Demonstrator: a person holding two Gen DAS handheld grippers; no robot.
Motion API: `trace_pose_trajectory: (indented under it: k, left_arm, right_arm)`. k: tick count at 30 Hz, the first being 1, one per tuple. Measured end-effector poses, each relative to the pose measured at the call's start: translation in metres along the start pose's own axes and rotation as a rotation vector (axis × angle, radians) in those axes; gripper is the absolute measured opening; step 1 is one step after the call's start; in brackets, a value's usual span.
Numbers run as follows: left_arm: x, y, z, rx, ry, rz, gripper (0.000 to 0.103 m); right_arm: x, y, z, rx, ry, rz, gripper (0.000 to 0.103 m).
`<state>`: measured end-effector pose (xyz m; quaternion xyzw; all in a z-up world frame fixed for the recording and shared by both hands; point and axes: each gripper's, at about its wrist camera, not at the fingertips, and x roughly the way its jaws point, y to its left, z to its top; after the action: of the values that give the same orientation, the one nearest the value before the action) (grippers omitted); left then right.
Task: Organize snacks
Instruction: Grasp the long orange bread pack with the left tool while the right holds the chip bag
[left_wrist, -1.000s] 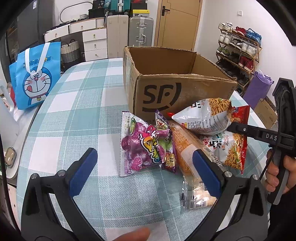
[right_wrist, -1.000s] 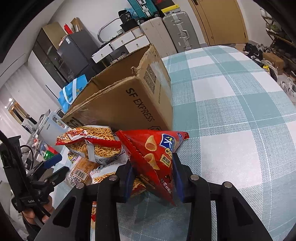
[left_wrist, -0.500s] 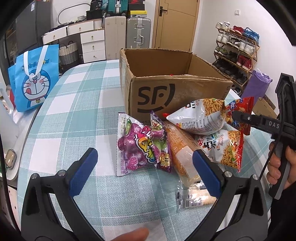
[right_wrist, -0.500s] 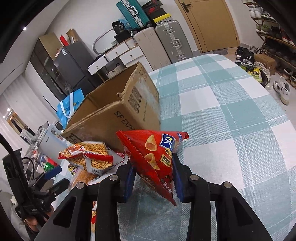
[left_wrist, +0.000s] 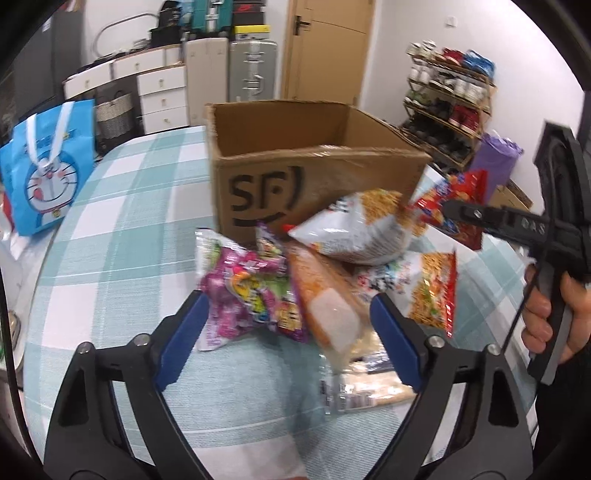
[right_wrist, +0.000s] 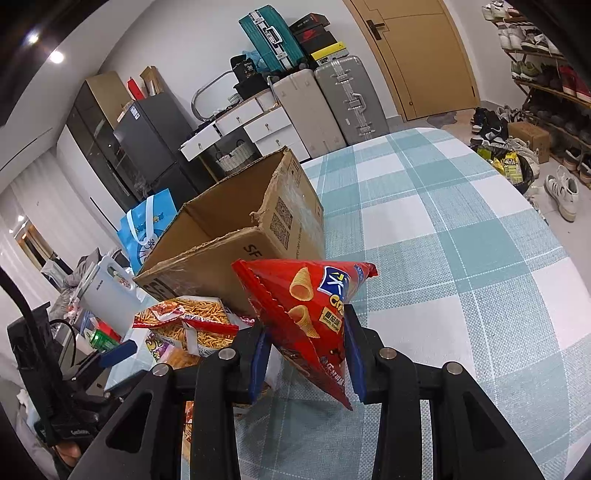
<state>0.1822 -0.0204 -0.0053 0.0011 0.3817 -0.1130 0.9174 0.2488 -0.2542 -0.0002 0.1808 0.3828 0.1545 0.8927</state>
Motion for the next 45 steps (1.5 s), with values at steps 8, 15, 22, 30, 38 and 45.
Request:
trace_pose_trajectory:
  k: [8,15,22,30,38,45]
  left_arm:
    - [0.013,-0.019,-0.01,0.034,0.025,-0.049,0.073]
    - [0.023,-0.02,-0.015,0.025,0.028,-0.066,0.047]
    - [0.02,-0.016,-0.015,0.017,0.018,-0.078,0.036]
    - [0.01,-0.009,-0.013,0.01,-0.018,-0.077,0.031]
    - [0.003,-0.002,-0.012,0.014,-0.035,-0.08,0.029]
    - [-0.021,0.015,0.0,-0.011,-0.094,-0.076,0.027]
  right_arm:
    - [0.003,0.003,-0.001,-0.004,0.012,0.001,0.036]
    - [0.004,0.003,0.0,-0.005,0.013,0.0,0.036]
    - [0.004,0.003,0.0,-0.009,0.006,0.004,0.036]
    - [-0.001,0.008,-0.001,-0.035,-0.012,0.015,0.036]
    - [-0.011,0.018,0.0,-0.061,-0.035,0.032,0.036]
    - [-0.025,0.035,0.001,-0.113,-0.065,0.056,0.036]
